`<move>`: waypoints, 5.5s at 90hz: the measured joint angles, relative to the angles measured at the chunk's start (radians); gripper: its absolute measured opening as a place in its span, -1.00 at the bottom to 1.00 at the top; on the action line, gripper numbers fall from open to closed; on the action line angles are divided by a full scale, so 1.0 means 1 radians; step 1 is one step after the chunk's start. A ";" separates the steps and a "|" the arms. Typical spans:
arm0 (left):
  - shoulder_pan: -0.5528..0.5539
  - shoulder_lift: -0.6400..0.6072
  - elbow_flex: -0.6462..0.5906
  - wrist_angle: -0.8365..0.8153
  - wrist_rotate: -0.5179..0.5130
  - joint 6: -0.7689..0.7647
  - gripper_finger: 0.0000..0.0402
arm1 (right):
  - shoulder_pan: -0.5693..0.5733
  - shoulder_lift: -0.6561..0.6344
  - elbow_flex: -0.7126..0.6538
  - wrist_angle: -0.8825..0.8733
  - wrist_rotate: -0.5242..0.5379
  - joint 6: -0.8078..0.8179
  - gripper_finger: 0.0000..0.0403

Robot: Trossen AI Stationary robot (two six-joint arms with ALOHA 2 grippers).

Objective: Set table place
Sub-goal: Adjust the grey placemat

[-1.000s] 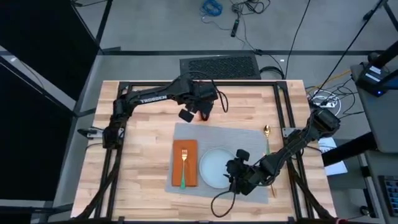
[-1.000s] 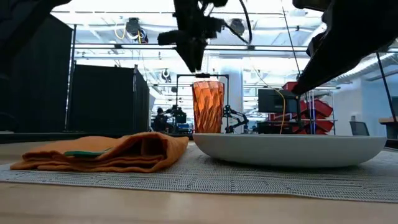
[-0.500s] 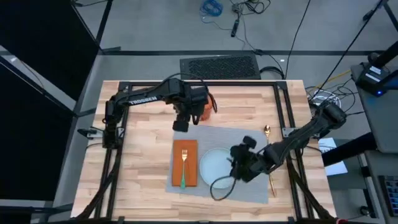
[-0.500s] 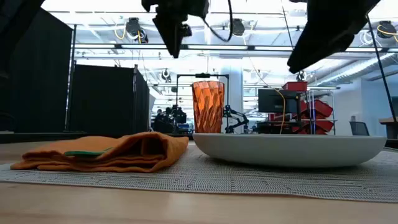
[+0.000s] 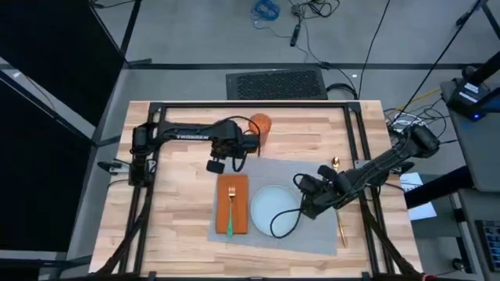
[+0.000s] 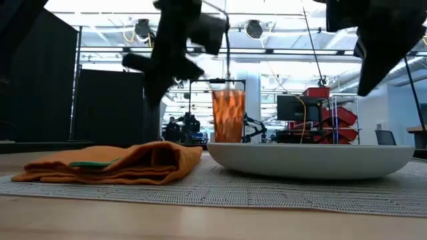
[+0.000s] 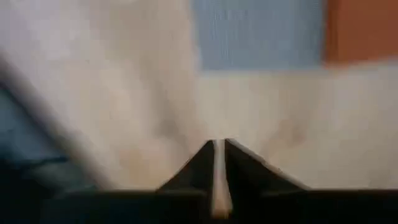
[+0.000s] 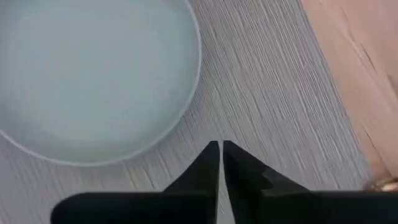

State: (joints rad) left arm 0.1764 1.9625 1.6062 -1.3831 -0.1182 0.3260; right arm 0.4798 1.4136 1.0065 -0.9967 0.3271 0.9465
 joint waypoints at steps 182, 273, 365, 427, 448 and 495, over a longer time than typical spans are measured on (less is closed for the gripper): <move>0.117 -0.252 -0.730 0.967 0.312 -0.136 -0.98 | -0.145 0.001 -0.188 0.211 -0.125 -0.112 -0.95; 0.169 -0.257 -0.800 0.892 0.270 -0.011 -0.99 | -0.272 0.000 -0.222 0.313 -0.204 -0.218 -0.95; 0.165 -0.346 -0.872 0.689 -0.006 0.103 -0.99 | -0.336 0.000 -0.222 0.397 -0.224 -0.276 -0.95; 0.145 -0.468 -0.898 0.682 0.020 0.046 -0.98 | -0.451 0.001 0.105 0.339 -0.271 -0.611 -0.88; 0.145 -0.468 -0.891 0.687 0.025 0.046 -0.98 | -0.501 0.000 0.313 0.245 -0.439 -0.676 -0.78; 0.144 -0.470 -0.858 0.656 0.012 0.030 -0.98 | -0.468 0.062 0.042 0.256 -0.553 -0.510 -0.77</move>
State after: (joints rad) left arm 0.3206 1.4925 0.7483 -0.7273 -0.1061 0.3557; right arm 0.0118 1.4757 1.0486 -0.7405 -0.2261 0.4368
